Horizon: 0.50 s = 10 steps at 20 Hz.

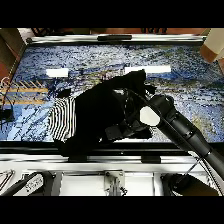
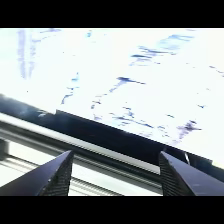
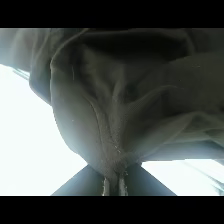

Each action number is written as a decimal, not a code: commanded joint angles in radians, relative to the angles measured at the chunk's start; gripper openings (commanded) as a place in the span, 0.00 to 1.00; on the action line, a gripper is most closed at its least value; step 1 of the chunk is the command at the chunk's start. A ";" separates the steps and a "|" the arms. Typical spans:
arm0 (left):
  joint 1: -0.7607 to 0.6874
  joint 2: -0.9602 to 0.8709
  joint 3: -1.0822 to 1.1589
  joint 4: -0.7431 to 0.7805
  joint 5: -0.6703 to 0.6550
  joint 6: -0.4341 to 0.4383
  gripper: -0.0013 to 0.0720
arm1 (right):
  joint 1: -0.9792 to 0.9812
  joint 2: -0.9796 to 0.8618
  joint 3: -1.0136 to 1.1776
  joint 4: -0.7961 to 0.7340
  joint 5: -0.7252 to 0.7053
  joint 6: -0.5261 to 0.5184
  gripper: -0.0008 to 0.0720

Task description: Fold the shirts.

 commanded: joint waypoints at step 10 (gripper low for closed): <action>0.246 -0.171 0.001 -0.054 0.187 0.196 0.84 | -0.001 0.001 0.001 -0.082 0.014 -0.079 0.11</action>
